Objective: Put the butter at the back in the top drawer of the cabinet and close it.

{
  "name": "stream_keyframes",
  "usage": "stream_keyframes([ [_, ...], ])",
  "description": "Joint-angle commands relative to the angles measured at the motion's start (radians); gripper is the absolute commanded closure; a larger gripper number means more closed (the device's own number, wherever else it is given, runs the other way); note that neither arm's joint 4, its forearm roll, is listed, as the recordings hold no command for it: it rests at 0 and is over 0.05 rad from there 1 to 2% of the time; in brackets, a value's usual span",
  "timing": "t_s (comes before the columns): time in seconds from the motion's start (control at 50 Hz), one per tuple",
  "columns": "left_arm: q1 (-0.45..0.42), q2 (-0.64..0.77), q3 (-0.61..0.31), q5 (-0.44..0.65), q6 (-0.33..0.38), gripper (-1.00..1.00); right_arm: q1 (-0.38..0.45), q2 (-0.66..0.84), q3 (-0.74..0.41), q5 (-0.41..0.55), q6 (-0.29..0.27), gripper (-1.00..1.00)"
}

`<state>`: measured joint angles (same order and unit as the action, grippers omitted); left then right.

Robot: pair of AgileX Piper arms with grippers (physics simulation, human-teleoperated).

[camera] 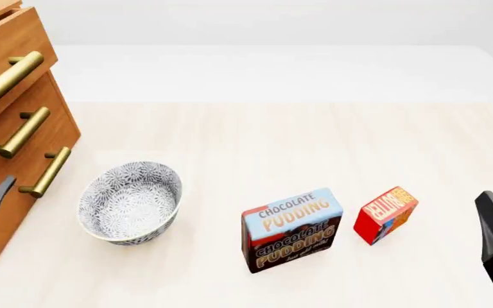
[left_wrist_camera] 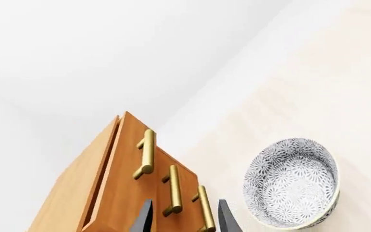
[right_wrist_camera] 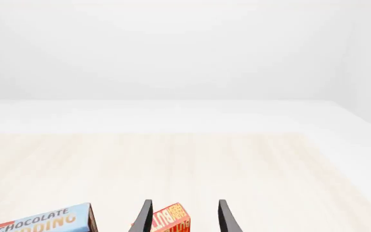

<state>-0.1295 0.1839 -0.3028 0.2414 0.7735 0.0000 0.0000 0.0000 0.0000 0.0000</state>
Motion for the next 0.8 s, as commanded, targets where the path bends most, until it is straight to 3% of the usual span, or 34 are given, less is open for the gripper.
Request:
stream_keyframes([
  [0.02, 0.011, 0.018, -0.032, 0.033, 0.070, -1.00, 0.000, 0.000, 0.000, 0.000, 0.000, -1.00],
  [0.28, 0.038, 0.037, -0.044, 0.043, 0.151, -1.00, 0.000, 0.000, 0.000, 0.000, 0.000, -1.00],
  [0.38, 0.038, 0.037, -0.043, 0.043, 0.151, -1.00, 0.000, 0.000, 0.000, 0.000, 0.000, -1.00],
  [0.4, 0.055, 0.041, -0.048, 0.042, 0.182, -1.00, 0.000, 0.000, 0.000, 0.000, 0.000, -1.00],
  [0.7, 0.055, 0.041, -0.048, 0.042, 0.182, -1.00, 0.000, 0.000, 0.000, 0.000, 0.000, -1.00],
  [0.72, 0.055, 0.050, -0.035, 0.028, 0.282, -1.00, 0.000, 0.000, 0.000, 0.000, 0.000, -1.00],
  [0.8, 0.058, 0.078, -0.032, -0.006, 0.299, -1.00, 0.000, 0.000, 0.000, 0.000, 0.000, -1.00],
])
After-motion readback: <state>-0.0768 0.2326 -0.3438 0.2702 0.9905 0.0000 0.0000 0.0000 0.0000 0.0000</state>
